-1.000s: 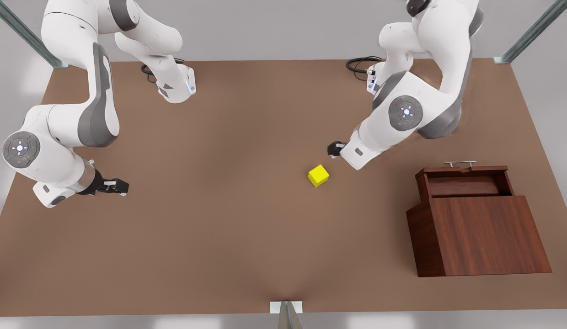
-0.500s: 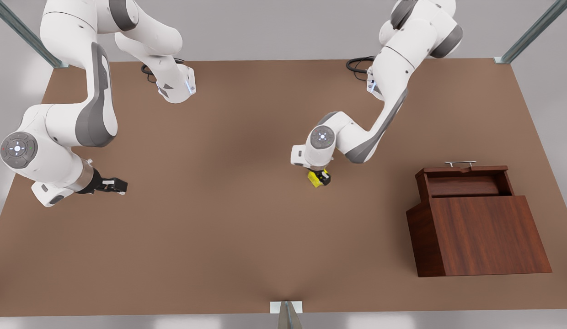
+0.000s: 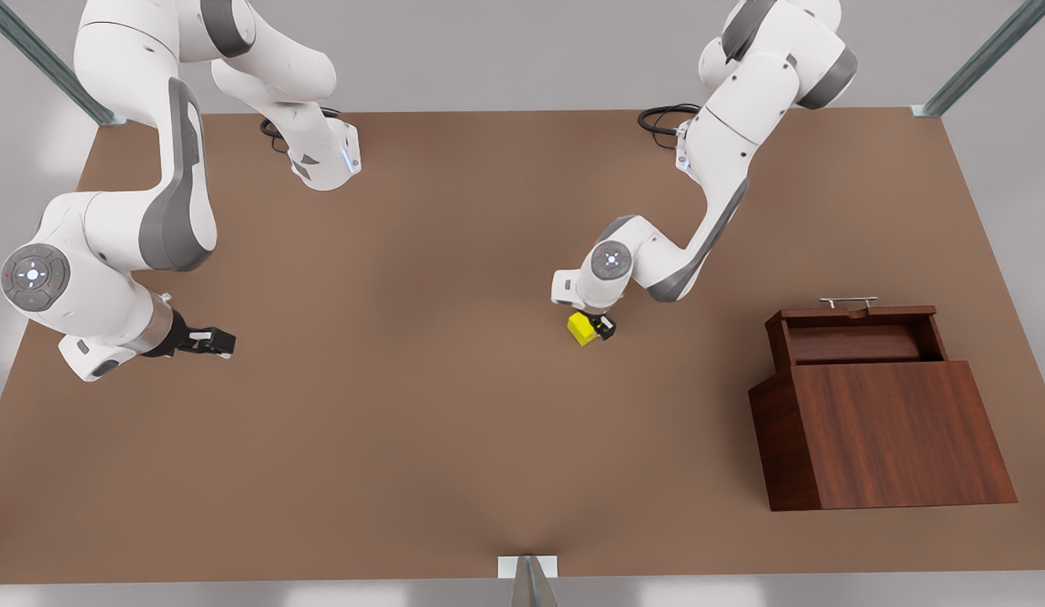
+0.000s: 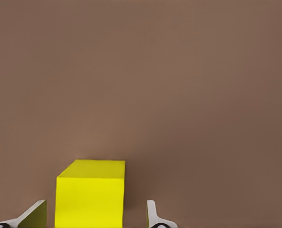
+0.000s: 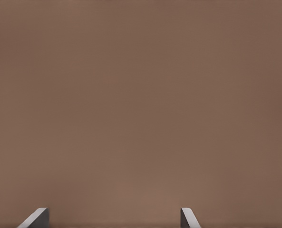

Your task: Open the drawer with left arm, place the square in the middle with right arm, and place the square in the drawer with left arm

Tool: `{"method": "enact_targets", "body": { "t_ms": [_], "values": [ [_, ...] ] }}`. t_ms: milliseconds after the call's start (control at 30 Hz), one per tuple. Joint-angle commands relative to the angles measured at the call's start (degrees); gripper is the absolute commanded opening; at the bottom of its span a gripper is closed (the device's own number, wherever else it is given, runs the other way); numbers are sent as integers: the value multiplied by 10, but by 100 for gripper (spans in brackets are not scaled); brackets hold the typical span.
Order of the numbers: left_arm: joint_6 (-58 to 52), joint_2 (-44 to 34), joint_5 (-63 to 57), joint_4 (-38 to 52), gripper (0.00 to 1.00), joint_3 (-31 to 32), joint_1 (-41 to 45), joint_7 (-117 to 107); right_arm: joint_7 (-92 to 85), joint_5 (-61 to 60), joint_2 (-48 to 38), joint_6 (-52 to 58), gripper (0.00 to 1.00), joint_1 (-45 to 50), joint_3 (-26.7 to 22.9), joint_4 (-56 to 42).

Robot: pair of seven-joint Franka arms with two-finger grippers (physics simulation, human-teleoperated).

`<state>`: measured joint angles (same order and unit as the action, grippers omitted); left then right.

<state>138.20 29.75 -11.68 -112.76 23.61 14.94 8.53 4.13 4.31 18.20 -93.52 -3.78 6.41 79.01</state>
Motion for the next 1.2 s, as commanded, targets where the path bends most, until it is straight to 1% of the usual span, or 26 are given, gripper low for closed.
{"method": "enact_targets", "body": {
  "t_ms": [0, 167, 500, 767, 800, 833, 867, 900, 1167],
  "values": [
    [7, 3, -1, 0, 100, -1, -1, 0, 0, 0, 0, 0, 100, 0, 0, 0],
    [13, 9, -2, 1, 100, -2, 0, 0, -1, 0, 0, 1, 100, -2, -1, 0],
    [44, 45, -15, 1, 100, -12, 0, 0, -1, -10, 1, 4, 100, -6, -1, 1],
    [44, 51, -16, 1, 100, -13, 3, 0, -1, -14, 1, 4, 100, -10, -1, 1],
    [44, 54, -16, 1, 99, -13, 4, 0, -1, -14, 1, 4, 100, -11, -1, 1],
    [44, 54, -15, 1, 84, -13, 4, -1, -1, -14, 1, 4, 100, -10, -1, 1],
    [44, 55, -16, 1, 77, -13, 4, -1, -1, -14, 1, 4, 100, -10, -1, 1],
    [44, 55, -15, 1, 66, -19, 6, -1, -1, -14, 1, 4, 100, -10, -1, 1],
    [44, 57, -15, 1, 70, -19, 6, -1, -1, -15, 1, 4, 100, -11, -1, 1]
  ]
}}
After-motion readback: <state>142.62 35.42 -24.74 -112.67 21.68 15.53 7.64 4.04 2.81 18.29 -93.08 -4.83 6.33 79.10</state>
